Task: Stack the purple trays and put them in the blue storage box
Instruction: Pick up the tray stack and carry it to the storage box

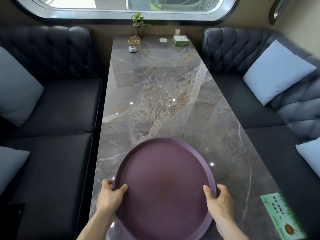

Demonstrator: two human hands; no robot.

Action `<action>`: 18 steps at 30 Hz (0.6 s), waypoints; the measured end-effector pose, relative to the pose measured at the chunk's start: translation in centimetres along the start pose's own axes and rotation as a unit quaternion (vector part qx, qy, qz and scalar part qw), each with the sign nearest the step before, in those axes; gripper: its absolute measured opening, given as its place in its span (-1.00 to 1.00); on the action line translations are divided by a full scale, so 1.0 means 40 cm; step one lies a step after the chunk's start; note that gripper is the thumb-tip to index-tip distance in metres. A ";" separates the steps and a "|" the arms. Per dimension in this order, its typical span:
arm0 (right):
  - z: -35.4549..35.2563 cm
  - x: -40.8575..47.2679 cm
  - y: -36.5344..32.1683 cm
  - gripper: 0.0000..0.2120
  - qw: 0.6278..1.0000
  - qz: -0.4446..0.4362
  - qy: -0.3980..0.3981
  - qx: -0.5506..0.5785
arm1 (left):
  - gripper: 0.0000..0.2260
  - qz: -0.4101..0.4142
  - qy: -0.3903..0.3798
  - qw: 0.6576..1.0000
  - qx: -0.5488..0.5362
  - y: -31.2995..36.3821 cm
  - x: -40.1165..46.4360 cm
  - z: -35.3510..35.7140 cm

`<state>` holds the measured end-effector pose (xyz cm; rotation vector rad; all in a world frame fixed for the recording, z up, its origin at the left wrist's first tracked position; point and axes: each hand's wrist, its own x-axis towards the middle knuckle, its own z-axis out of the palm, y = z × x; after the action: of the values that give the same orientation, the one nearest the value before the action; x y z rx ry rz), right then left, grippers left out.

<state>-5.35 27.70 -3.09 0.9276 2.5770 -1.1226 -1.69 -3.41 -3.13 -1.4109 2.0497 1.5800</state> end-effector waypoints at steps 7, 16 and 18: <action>-0.041 0.013 -0.197 -0.48 0.995 -0.046 -0.023 0.081 | -0.64 0.047 0.002 0.990 -0.130 0.130 -0.025 -0.074; -0.190 -0.083 -0.559 -0.40 0.975 -0.180 0.003 0.131 | -0.49 0.209 0.056 0.961 -0.174 0.440 -0.134 -0.279; -0.234 -0.113 -0.635 -0.43 0.966 -0.210 0.010 0.151 | -0.42 0.246 0.056 0.950 -0.184 0.501 -0.170 -0.327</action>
<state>-16.56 19.01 20.41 0.4433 2.7443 -1.6569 -8.50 -10.96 19.58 -1.1625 2.4030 2.2249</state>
